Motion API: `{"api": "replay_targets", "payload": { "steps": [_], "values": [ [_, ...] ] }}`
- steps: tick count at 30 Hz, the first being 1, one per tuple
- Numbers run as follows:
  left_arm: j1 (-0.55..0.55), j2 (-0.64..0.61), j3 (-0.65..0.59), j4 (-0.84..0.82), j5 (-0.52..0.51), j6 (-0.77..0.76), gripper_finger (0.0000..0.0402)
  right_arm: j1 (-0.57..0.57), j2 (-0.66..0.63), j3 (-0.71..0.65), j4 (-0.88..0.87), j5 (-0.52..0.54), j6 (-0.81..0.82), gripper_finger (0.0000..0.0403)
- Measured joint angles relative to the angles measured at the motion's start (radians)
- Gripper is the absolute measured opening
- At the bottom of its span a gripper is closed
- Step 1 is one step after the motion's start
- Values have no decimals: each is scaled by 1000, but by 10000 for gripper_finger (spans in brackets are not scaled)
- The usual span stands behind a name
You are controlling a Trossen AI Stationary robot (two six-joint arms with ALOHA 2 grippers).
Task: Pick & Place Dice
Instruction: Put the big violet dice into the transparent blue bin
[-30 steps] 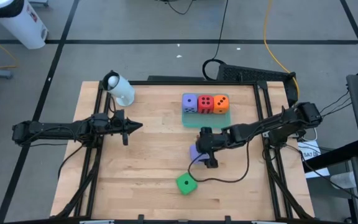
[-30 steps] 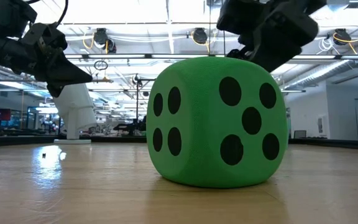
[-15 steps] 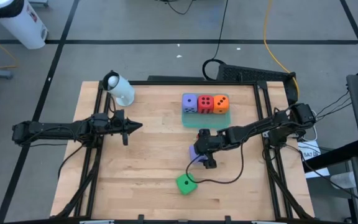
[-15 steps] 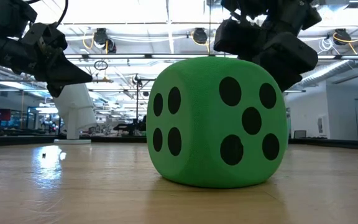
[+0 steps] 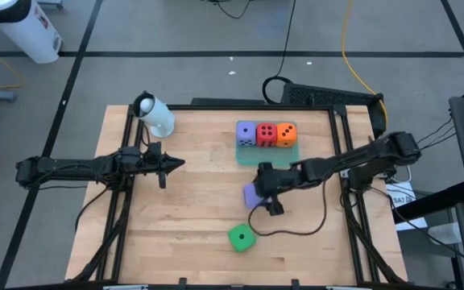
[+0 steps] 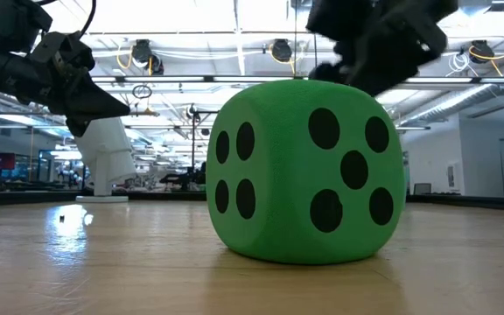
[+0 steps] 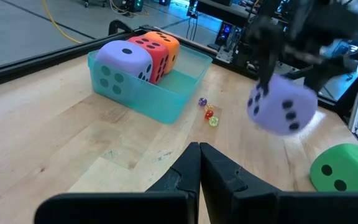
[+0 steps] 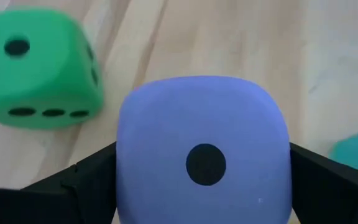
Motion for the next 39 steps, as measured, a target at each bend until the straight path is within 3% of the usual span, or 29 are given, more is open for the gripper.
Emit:
{"api": "replay_targets", "payload": {
  "steps": [7,11,15,20,24,33,39],
  "values": [
    [0,0,0,0,0,0,17,-123,-197,2,-38,152,-121,361],
    [0,0,0,0,0,0,17,-255,-230,2,-87,145,-175,360],
    [0,0,0,0,-1,-3,17,-363,-188,2,-118,53,-190,361],
    [0,0,0,0,-2,1,17,-421,-96,2,-132,67,-238,363],
    [0,0,0,-9,-2,3,17,-433,-35,2,-134,106,-265,363],
    [0,0,0,-23,-3,30,17,-445,27,3,-170,80,-246,365],
    [0,0,0,-23,-3,32,17,-442,30,3,-138,70,-260,394]
  ]
}}
